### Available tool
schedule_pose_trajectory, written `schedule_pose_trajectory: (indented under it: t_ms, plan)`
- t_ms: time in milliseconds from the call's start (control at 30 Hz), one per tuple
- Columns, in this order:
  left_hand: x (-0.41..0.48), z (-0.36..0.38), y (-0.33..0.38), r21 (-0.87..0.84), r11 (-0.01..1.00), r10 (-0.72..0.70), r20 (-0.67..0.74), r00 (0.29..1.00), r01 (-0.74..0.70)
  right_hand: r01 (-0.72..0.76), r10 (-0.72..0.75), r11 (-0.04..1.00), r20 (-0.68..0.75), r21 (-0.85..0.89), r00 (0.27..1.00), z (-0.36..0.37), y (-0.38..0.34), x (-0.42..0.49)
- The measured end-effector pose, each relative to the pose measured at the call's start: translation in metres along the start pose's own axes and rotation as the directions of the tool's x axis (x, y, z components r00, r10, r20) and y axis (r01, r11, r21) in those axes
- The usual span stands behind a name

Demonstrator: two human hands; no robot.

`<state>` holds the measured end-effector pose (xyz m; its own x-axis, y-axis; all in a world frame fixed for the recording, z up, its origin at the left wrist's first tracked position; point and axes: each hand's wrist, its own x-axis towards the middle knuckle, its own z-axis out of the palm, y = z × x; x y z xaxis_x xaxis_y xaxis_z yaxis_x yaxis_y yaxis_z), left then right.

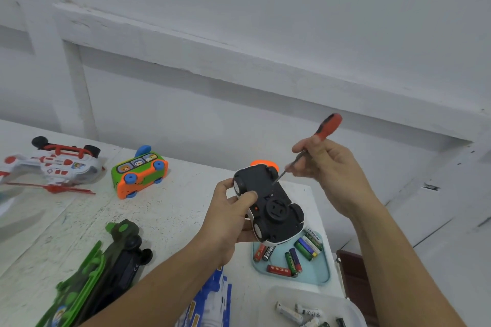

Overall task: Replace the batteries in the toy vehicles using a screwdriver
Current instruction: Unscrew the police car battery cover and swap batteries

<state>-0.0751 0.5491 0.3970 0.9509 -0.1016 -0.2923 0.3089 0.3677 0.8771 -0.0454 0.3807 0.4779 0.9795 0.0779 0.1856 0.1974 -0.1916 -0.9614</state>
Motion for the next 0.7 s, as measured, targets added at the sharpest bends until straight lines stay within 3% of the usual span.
schedule_pose_trajectory:
  t_ms: [233, 700]
  plan:
    - [-0.002, -0.002, 0.004, -0.002, 1.000, 0.013, -0.002, 1.000, -0.013, -0.066, 0.060, 0.993, 0.066, 0.093, 0.996, 0.005, 0.016, -0.012]
    - [-0.002, -0.004, 0.006, 0.015, 0.999, 0.046, -0.010, 0.999, -0.046, -0.054, 0.050, 0.998, 0.107, 0.037, 0.993, 0.010, 0.015, -0.014]
